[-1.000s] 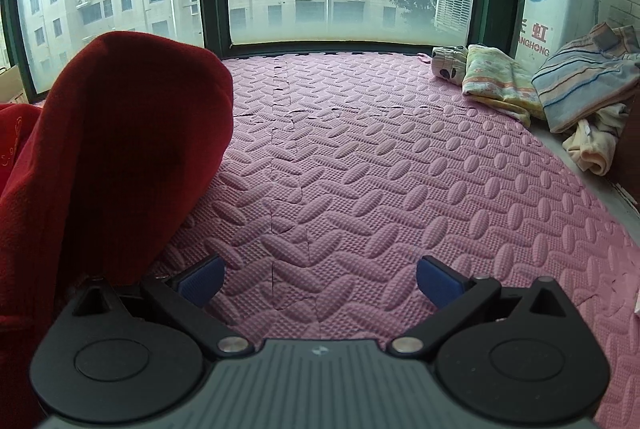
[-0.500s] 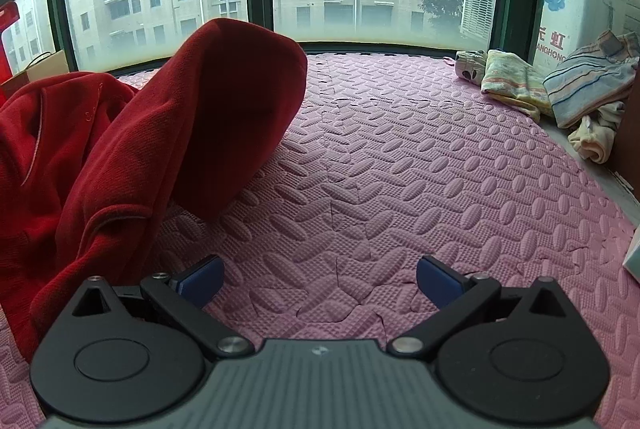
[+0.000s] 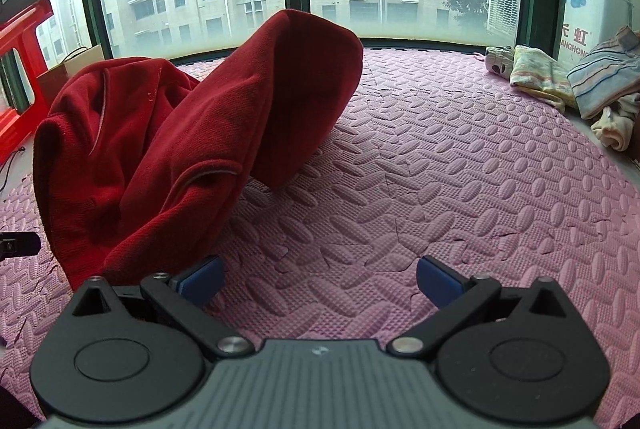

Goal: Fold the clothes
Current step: 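Grasp the red sweatpants waistband with both grippers and lift them off the mat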

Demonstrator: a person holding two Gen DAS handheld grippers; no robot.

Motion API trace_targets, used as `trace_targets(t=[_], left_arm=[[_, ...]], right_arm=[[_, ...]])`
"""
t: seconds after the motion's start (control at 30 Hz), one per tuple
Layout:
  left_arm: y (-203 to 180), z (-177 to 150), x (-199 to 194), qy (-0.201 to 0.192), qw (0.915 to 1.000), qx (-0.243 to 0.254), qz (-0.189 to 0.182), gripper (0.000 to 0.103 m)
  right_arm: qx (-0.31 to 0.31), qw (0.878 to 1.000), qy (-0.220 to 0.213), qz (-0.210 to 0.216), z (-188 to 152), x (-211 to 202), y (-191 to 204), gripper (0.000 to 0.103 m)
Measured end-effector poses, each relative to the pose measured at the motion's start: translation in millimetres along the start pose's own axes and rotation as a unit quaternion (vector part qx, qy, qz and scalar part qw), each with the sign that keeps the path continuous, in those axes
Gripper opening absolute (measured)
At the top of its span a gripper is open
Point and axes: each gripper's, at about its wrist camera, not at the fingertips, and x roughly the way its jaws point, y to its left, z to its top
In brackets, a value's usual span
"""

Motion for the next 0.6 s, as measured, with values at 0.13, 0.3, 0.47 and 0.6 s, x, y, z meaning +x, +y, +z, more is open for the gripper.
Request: trace_targets(t=[0.13,0.3,0.47,0.6], left_arm=[[-7,-2,-4,0.002,1.0000,0.005,-0.006,0.103],[-14,-7,-7,0.006,0.9998,0.012,-0.014,0.103],[-19,-9,-10,0.010,0.9996,0.016,-0.021,0.103],[-23,-10,-12,0.010,0.9994,0.019,-0.026,0.103]], right_arm=[[-0.004,1.000,-0.001,0.006,-2,-4,7,0.103],[-0.006,1.000,0.000,0.011,-5,-6,13,0.103],[-0.004,1.000,0.002,0.016,-7,-7,15,0.103],[-0.005,1.000,0.002,0.018,-8,-8,18,0.103]])
